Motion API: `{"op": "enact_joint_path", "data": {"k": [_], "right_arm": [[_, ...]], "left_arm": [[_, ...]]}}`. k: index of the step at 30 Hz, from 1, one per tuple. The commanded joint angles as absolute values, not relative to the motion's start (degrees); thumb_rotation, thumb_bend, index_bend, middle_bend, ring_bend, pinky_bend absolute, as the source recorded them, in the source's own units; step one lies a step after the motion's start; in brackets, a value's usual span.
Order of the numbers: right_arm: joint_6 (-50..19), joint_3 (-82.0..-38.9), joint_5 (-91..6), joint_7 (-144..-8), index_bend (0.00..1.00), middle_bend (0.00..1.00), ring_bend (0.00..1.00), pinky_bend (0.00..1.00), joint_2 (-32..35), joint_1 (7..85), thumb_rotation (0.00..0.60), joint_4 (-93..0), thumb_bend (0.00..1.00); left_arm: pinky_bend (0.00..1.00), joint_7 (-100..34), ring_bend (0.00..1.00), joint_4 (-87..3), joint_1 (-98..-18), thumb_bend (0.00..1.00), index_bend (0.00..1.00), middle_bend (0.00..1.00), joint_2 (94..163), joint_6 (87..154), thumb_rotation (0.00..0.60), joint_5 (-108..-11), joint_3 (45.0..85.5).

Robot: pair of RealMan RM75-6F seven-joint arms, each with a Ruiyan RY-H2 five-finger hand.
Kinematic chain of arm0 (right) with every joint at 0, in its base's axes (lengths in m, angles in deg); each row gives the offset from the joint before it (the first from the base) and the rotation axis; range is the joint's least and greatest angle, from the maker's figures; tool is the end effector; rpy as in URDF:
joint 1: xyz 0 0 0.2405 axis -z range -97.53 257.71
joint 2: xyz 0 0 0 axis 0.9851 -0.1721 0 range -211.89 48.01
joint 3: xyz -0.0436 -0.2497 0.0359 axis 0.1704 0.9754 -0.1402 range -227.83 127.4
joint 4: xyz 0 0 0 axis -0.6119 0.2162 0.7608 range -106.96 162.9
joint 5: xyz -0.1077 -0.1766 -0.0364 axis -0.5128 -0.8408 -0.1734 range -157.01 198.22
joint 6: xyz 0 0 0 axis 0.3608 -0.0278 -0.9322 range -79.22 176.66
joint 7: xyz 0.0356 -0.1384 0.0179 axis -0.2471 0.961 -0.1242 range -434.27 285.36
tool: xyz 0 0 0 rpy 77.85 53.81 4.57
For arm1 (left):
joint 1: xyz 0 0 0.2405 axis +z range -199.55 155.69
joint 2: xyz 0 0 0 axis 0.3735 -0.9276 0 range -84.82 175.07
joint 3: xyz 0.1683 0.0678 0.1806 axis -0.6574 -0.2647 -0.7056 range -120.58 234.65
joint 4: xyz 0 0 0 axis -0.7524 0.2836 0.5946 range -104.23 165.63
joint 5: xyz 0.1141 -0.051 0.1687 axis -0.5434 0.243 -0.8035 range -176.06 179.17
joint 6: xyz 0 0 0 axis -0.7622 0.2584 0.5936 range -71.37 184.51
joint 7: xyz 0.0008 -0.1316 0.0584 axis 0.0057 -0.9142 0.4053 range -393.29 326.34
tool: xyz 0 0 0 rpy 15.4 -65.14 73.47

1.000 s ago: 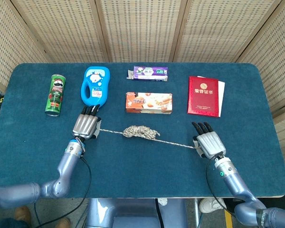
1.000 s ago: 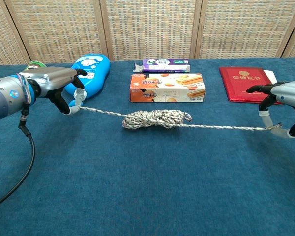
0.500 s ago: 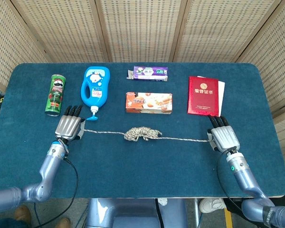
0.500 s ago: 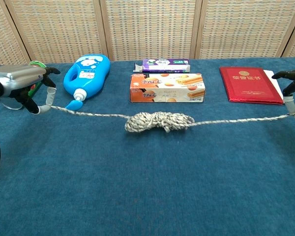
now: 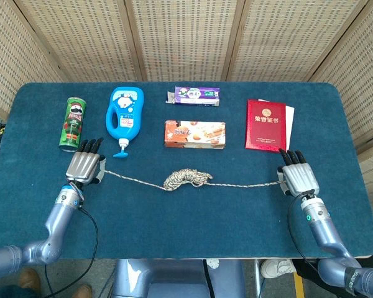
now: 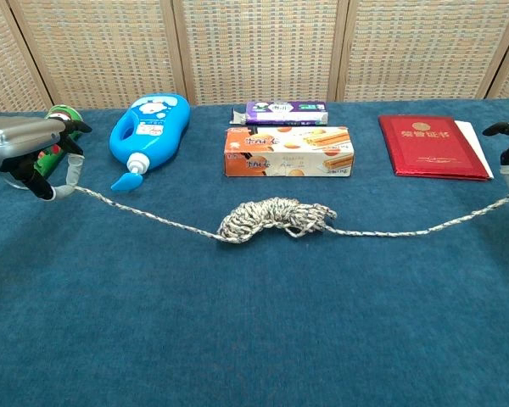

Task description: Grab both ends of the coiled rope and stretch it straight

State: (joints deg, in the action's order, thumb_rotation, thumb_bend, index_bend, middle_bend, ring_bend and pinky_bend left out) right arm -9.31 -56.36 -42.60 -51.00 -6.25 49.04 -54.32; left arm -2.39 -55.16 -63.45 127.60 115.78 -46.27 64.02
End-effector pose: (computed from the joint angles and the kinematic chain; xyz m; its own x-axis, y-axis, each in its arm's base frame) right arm -0.2742 -0.3262 0.0719 0.6440 -0.2296 0.7298 -0.7639 -0.1412 0.6297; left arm -0.2099 0.3524 0.0262 0.5667 0.2704 0.7783 0.8231 -0.1447 -0.5491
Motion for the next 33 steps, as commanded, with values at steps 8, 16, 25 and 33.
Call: {"op": "enact_joint_path", "data": {"k": [8,16,25,33], "right_arm": [[-9.47,-56.42,-42.49,-51.14,0.62,0.00,0.00,0.00,-6.19,49.25,0.600,-53.94,0.39],[-9.40,-56.59,-42.29,-51.48,0.62,0.00,0.00,0.00,-6.00,49.35,0.600,-53.28,0.39],[-9.30,-56.66,-42.65,-52.09,0.62,0.00,0.00,0.00,-5.66,49.39,0.600,-52.57,0.39],[-9.80,-56.80,-42.74,-52.13,0.62,0.00,0.00,0.00,-5.81,49.67,0.600,-52.62,0.39]], "left_arm": [[0.00,-2.97,0.00,-55.41,-62.71,0.46,0.69,0.00,126.78,116.05,0.600,-46.57,63.97],[0.00,-4.22,0.00,-56.20,-61.37,0.46,0.69,0.00,124.82,116.36,0.600,-46.47,63.91],[0.00,-4.89,0.00,-56.64,-60.70,0.47,0.69,0.00,123.59,116.12,0.600,-46.59,63.98],[0.00,-4.58,0.00,-56.79,-60.53,0.46,0.69,0.00,123.60,116.40,0.600,-46.82,64.03]]}}
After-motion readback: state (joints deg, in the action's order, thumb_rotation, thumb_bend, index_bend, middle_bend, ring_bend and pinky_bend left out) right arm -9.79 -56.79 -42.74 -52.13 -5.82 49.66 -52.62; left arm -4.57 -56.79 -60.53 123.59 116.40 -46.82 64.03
